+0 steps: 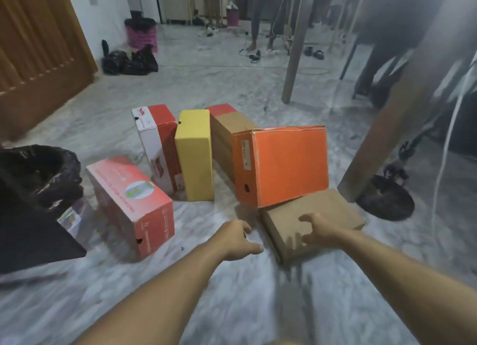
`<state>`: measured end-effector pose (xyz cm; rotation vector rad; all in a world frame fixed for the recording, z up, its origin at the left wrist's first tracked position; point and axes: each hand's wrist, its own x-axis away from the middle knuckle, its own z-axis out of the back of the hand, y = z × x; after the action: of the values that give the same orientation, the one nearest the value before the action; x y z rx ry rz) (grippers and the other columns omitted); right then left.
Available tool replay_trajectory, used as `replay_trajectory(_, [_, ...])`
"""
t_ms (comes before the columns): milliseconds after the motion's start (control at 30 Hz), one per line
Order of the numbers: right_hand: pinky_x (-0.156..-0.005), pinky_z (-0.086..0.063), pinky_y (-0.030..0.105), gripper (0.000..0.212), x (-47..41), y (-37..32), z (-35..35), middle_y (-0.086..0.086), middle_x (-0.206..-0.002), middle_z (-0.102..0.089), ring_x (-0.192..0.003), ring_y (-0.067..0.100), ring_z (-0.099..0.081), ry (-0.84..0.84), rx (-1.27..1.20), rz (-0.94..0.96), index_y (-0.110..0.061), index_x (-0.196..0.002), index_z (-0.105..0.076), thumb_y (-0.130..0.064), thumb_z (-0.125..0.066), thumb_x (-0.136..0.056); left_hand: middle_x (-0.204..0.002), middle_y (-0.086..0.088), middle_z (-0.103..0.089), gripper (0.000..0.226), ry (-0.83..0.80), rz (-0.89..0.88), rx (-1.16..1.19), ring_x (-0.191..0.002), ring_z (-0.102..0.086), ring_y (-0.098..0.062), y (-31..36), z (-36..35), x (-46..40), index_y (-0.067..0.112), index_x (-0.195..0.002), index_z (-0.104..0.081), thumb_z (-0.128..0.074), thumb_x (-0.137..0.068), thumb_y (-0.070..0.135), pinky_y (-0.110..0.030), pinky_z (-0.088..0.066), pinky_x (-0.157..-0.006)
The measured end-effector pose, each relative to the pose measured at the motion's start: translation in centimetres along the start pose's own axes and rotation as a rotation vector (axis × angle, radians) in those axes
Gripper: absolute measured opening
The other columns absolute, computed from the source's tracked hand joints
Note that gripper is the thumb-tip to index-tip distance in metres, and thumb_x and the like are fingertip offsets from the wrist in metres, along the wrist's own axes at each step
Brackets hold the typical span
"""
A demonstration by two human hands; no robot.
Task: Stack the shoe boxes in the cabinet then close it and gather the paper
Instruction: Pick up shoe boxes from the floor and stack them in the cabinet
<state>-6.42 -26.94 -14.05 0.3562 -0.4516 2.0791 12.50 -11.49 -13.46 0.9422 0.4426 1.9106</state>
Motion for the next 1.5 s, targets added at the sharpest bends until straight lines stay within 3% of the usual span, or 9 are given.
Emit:
replay_trajectory(167, [-0.117, -0.023, 0.045, 0.081, -2.6, 1.5, -4.9, 0.006, -0.164, -0.004, -0.148, 0.036, -0.012, -0.102, -0.013, -0.05, -0.02, -0.155, -0.01, -0.029, -0.058, -0.091, -0.125, -0.006, -0.058, 0.064, -0.026, 0.072, 0.096, -0.111, -0.058, -0.021, -1.2, -2.8, -2.8, 0.011, -0.136, -0.049, -0.071, -0.083, 0.039, -0.031, -0.048, -0.093])
replay_trajectory(433, [-0.116, -0.01, 0.063, 0.082, -2.1, -0.7, -8.9, 0.003, -0.164, 0.012, -0.15, 0.035, 0.003, -0.161, 0.099, -0.119, -0.02, -0.155, 0.001, -0.007, -0.045, -0.088, -0.135, -0.009, -0.054, 0.062, 0.017, 0.188, 0.252, -0.12, -0.055, -0.024, -2.8, -5.5, -5.3, 0.009, -0.14, -0.045, -0.065, -0.088, 0.036, -0.03, -0.044, -0.098])
replay_trajectory(567, [-0.113, -0.02, 0.058, 0.081, 0.9, -3.1, -10.5, 0.005, -0.164, -0.001, -0.148, 0.035, -0.01, -0.124, 0.182, -0.058, -0.022, -0.153, -0.007, -0.014, -0.053, -0.088, -0.146, -0.01, -0.045, 0.066, 0.07, 0.249, 0.367, -0.13, -0.047, -0.025, -3.3, -6.1, -5.6, 0.008, -0.144, -0.037, -0.061, -0.091, 0.039, -0.032, -0.039, -0.102])
replay_trajectory(633, [-0.105, -0.035, 0.047, 0.067, 2.2, -3.9, -10.9, 0.005, -0.154, -0.031, -0.136, 0.033, -0.037, -0.051, 0.216, 0.058, -0.024, -0.146, -0.026, -0.017, -0.056, -0.086, -0.143, -0.01, -0.047, 0.067, 0.111, 0.298, 0.397, -0.129, -0.047, -0.027, -3.6, -6.4, -5.6, 0.006, -0.142, -0.038, -0.061, -0.09, 0.041, -0.03, -0.039, -0.098])
replay_trajectory(733, [-0.095, -0.047, 0.035, 0.045, 2.0, -3.8, -9.3, 0.003, -0.126, -0.065, -0.115, 0.029, -0.059, 0.051, -0.161, 0.062, -0.026, -0.135, -0.05, -0.021, -0.05, -0.09, -0.127, -0.005, -0.06, 0.062, 0.173, 0.356, 0.409, -0.117, -0.056, -0.028, -4.2, -6.6, -5.5, 0.01, -0.126, -0.051, -0.068, -0.08, 0.048, -0.031, -0.046, -0.095])
replay_trajectory(900, [-0.104, -0.041, 0.044, 0.052, -3.2, 1.0, -6.0, 0.008, -0.141, -0.047, -0.128, 0.032, -0.046, 0.316, -0.33, -0.311, -0.017, -0.138, -0.044, -0.028, -0.055, -0.088, -0.119, -0.006, -0.063, 0.066, 0.153, 0.424, 0.382, -0.11, -0.06, -0.027, -6.0, -7.3, -5.5, 0.011, -0.12, -0.051, -0.072, -0.068, 0.045, -0.038, -0.05, -0.094])
replay_trajectory(1167, [-0.079, -0.053, 0.043, 0.067, -3.5, 2.3, -5.6, 0.009, -0.102, -0.062, -0.101, 0.029, -0.06, -0.046, -0.482, -0.443, -0.005, -0.126, -0.043, -0.037, -0.076, -0.076, -0.115, -0.01, -0.064, 0.041, 0.098, 0.486, 0.552, -0.101, -0.063, -0.028, -8.0, -7.0, -4.3, 0.008, -0.119, -0.055, -0.066, -0.079, 0.01, -0.03, -0.053, -0.07])
replay_trajectory(1267, [-0.076, -0.051, 0.056, 0.08, -2.1, 1.4, -5.7, 0.01, -0.126, -0.053, -0.115, 0.036, -0.053, -0.181, -0.678, -0.475, -0.017, -0.141, -0.035, -0.051, -0.071, -0.077, -0.103, -0.009, -0.068, 0.046, 0.143, 0.547, 0.667, -0.084, -0.066, -0.026, -9.1, -5.5, -2.5, 0.011, -0.114, -0.058, -0.064, -0.072, 0.028, -0.025, -0.044, -0.053])
replay_trajectory(1500, [-0.068, -0.056, 0.062, 0.061, 1.0, -2.0, -4.7, 0.014, -0.117, -0.055, -0.097, 0.037, -0.06, -0.052, -0.88, -0.355, -0.014, -0.118, -0.046, -0.06, -0.064, -0.081, -0.117, -0.011, -0.067, 0.078, 0.271, 0.582, 0.864, -0.1, -0.064, -0.035, -11.0, -2.1, 1.8, 0.024, -0.124, -0.06, -0.054, -0.066, 0.076, -0.048, -0.053, -0.087])
